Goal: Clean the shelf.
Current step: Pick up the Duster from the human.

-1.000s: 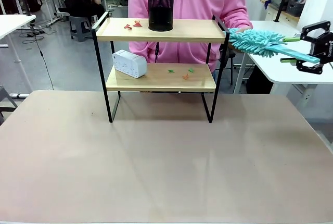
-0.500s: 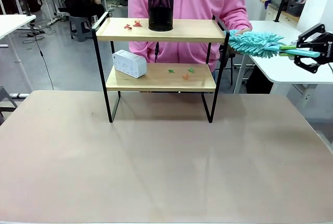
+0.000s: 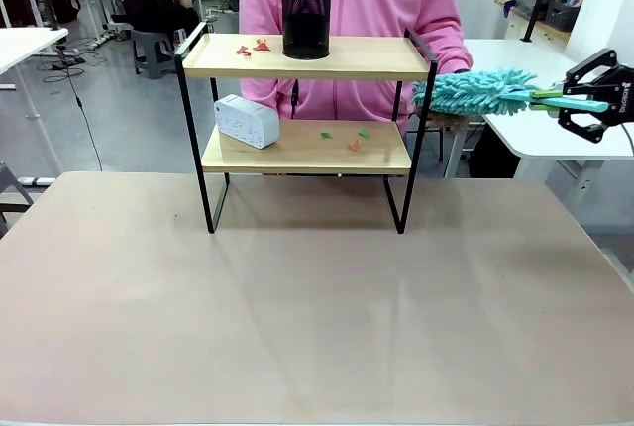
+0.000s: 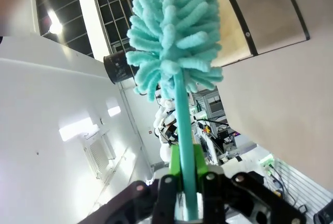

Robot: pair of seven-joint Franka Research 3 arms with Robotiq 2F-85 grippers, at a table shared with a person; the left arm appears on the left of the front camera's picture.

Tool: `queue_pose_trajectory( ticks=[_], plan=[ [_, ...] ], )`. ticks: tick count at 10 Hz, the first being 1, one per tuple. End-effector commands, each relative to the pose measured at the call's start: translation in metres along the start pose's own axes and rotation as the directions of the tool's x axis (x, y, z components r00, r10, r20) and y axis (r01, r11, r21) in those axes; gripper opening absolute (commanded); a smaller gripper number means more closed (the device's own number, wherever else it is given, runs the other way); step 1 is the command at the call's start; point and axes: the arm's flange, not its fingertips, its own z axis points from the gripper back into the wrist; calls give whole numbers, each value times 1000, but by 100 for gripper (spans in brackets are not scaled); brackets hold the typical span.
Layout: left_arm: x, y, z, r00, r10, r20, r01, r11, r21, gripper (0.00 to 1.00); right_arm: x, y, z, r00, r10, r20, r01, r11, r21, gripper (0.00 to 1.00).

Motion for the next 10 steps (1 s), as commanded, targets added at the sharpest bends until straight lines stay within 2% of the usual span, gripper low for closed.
queue_pose_trajectory(
  ticks=[1, 2, 3, 4, 6, 8, 9, 10],
  plan=[
    [2, -1, 0, 1000, -22, 13, 22, 1000, -11, 100, -30, 22, 33, 994, 99, -45, -101, 994, -48, 0],
    [2, -1, 0, 1000, -22, 13, 22, 1000, -11, 100, -60, 35, 55, 982, 160, -96, -171, 979, -116, 0],
    [2, -1, 0, 1000, -22, 13, 22, 1000, -11, 100, -95, 43, 75, 961, 239, -138, -265, 940, -217, 0],
    [2, -1, 0, 1000, -22, 13, 22, 1000, -11, 100, -137, 46, 94, 930, 331, -159, -366, 875, -318, 0],
    [2, -1, 0, 1000, -22, 13, 22, 1000, -11, 100, -194, 32, 114, 883, 458, -104, -450, 760, -469, 0],
    [2, -1, 0, 1000, -22, 13, 22, 1000, -11, 100, -225, 5, 115, 854, 503, -136, -493, 695, -523, 0],
    [2, -1, 0, 1000, -22, 13, 22, 1000, -11, 100, -234, -7, 110, 837, 528, -144, -514, 671, -535, 0],
    [2, -1, 0, 1000, -22, 13, 22, 1000, -11, 100, -237, -15, 106, 834, 519, -187, -530, 659, -533, 0]
  ],
)
